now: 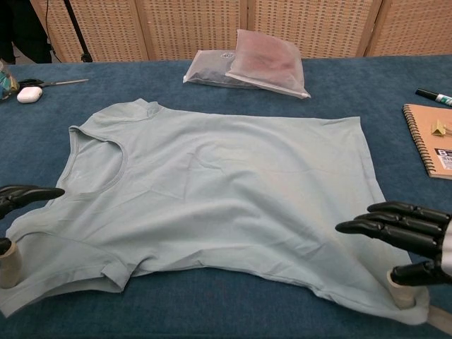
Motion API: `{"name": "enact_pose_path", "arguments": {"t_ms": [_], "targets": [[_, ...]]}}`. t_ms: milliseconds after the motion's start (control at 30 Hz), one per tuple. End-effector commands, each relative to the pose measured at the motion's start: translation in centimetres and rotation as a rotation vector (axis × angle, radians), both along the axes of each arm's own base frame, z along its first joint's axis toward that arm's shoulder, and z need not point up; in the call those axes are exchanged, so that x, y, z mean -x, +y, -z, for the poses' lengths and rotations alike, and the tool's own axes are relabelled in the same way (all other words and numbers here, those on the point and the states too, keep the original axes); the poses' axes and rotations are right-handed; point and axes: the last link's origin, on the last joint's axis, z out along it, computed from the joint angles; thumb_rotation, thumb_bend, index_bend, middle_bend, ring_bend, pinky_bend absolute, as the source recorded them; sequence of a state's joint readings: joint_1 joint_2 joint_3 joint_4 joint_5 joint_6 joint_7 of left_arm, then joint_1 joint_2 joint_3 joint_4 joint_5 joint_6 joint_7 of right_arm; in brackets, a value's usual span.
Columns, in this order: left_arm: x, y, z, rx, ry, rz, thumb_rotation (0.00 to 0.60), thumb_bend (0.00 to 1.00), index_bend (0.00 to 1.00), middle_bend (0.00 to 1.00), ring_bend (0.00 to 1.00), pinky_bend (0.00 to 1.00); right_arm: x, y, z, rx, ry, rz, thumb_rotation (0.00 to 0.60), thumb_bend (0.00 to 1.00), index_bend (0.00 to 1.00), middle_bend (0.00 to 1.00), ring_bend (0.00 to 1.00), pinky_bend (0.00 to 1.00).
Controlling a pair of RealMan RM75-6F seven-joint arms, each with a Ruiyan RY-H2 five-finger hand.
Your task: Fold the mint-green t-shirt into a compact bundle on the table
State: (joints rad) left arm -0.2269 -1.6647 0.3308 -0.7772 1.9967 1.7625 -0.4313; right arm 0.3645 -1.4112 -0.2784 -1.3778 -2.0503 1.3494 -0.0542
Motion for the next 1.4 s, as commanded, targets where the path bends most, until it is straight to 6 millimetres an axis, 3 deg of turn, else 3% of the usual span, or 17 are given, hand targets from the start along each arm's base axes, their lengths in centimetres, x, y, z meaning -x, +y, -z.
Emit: {"name": "enact_pose_path", "arguments": {"t_ms": [33, 300, 867, 1033, 1100, 1400], "targets": [[0.0, -0.9, -0.5, 0.015, -0.001, 0.018, 0.6, 0.59, 0.74, 0.0, 0.0, 0.0, -0.3, 0.9, -0.4, -0.028, -0.01, -0.037, 0.6, 0.83, 0.63, 0.03, 0.0, 0.0], [-0.2, -2.4, -1.8, 0.059, -0.013, 0.041, 0.6, 0.6, 0.74, 0.0, 0.0, 0.0, -0.6, 2.6, -1.0, -0.077, -0.022, -0.11, 0.6, 0.85, 0.64, 0.05, 0.0, 0.0], [-0.4, -3.1, -3.1, 0.079, -0.024, 0.03, 0.6, 0.61, 0.74, 0.0, 0.0, 0.0, 0.4, 1.6, -2.6, -0.036, 0.008, -0.09, 0.6, 0.85, 0.64, 0.05, 0.0, 0.0], [-0.7, -1.6, -3.6, 0.015, -0.038, -0.006, 0.6, 0.61, 0.75, 0.0, 0.0, 0.0, 0.8, 0.5, -3.2, -0.001, 0.002, -0.04, 0.6, 0.85, 0.64, 0.05, 0.0, 0.0], [-1.1, 0.4, -4.3, -0.055, -0.051, -0.044, 0.6, 0.61, 0.75, 0.0, 0.0, 0.0, 1.0, -1.0, -4.2, 0.048, -0.023, 0.012, 0.6, 0.85, 0.64, 0.05, 0.0, 0.0], [-2.7, 5.6, -6.2, -0.155, -0.028, -0.16, 0.6, 0.62, 0.75, 0.0, 0.0, 0.0, 0.5, -5.3, -6.3, 0.132, -0.106, 0.138, 0.6, 0.85, 0.65, 0.05, 0.0, 0.0]]}}
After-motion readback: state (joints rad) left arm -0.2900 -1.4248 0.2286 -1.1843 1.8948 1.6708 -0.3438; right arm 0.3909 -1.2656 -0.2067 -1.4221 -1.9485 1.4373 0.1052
